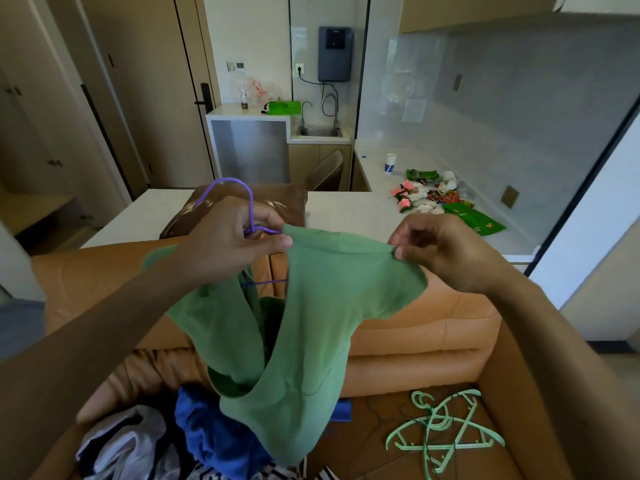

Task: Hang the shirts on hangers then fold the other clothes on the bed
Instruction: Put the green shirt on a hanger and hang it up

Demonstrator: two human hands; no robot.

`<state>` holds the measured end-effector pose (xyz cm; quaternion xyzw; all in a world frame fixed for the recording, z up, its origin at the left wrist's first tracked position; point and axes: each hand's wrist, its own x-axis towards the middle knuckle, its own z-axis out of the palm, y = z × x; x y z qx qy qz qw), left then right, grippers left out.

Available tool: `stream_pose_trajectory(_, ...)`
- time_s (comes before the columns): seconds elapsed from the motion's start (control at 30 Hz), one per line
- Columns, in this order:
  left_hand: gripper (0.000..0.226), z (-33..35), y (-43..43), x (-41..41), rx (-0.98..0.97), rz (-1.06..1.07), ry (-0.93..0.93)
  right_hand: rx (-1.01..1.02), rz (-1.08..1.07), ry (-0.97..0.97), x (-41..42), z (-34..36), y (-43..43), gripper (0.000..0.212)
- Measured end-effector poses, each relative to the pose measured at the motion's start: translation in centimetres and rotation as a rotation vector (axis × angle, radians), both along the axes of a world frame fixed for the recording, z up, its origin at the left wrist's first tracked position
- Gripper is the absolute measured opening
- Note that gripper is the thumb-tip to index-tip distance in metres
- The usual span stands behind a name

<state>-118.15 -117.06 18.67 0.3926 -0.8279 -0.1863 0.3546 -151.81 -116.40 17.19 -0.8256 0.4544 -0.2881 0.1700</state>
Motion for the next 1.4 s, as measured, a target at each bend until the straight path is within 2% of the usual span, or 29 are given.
stream_pose_trajectory(0.1,0.007,0.2,0.0,-0.2,-0.006,0.027,0.036,-0.011,-0.048,0.217,-1.5,0.1,-0.2,0.021)
stream_pose_trajectory(0.2,0.008,0.4,0.1,-1.4,-0.022,0.022,0.020,-0.039,0.033,0.087,1.2,0.8,0.1,0.034)
stream_pose_trajectory(0.3,0.007,0.7,0.1,-2.4,-0.041,0.009,0.024,-0.096,0.136,0.068,5.2,1.0,0.3,0.015)
stream_pose_trajectory(0.37,0.001,1.1,0.2,-1.8,-0.065,0.003,0.033,-0.141,0.145,0.006,5.7,0.8,0.0,0.018)
stream_pose_trajectory(0.5,0.036,1.1,-0.5,1.5,-0.275,0.063,-0.205,-0.160,0.097,-0.082,4.3,1.5,-0.7,0.017)
stream_pose_trajectory(0.63,0.037,-0.1,-1.2,5.3,-0.301,0.126,-0.342,-0.183,0.041,-0.119,2.2,2.6,-1.2,0.016)
stream_pose_trajectory(0.8,0.038,-0.2,-1.0,7.2,-0.343,0.158,-0.283,-0.217,0.021,-0.116,0.2,3.4,-1.8,0.018)
stream_pose_trajectory(0.93,0.028,0.3,-0.3,7.6,-0.397,0.214,-0.207,-0.225,0.023,-0.182,-2.1,3.8,-2.5,0.025)
stream_pose_trajectory(1.03,0.037,-0.1,-0.2,8.8,-0.348,0.269,-0.181,-0.223,0.031,-0.198,-3.4,4.4,-2.3,0.023)
stream_pose_trajectory(1.13,0.045,-0.3,-0.4,9.7,-0.246,0.287,-0.232,-0.221,0.024,-0.184,-3.8,4.6,-2.1,0.023)
stream_pose_trajectory(1.27,0.042,1.4,0.3,5.4,-0.381,0.257,-0.236,-0.223,0.036,-0.161,-2.6,4.6,-2.1,0.022)
stream_pose_trajectory(1.4,0.029,1.4,-0.1,0.7,-0.391,0.201,-0.306,-0.176,0.031,-0.149,-1.5,4.7,-1.5,0.016)
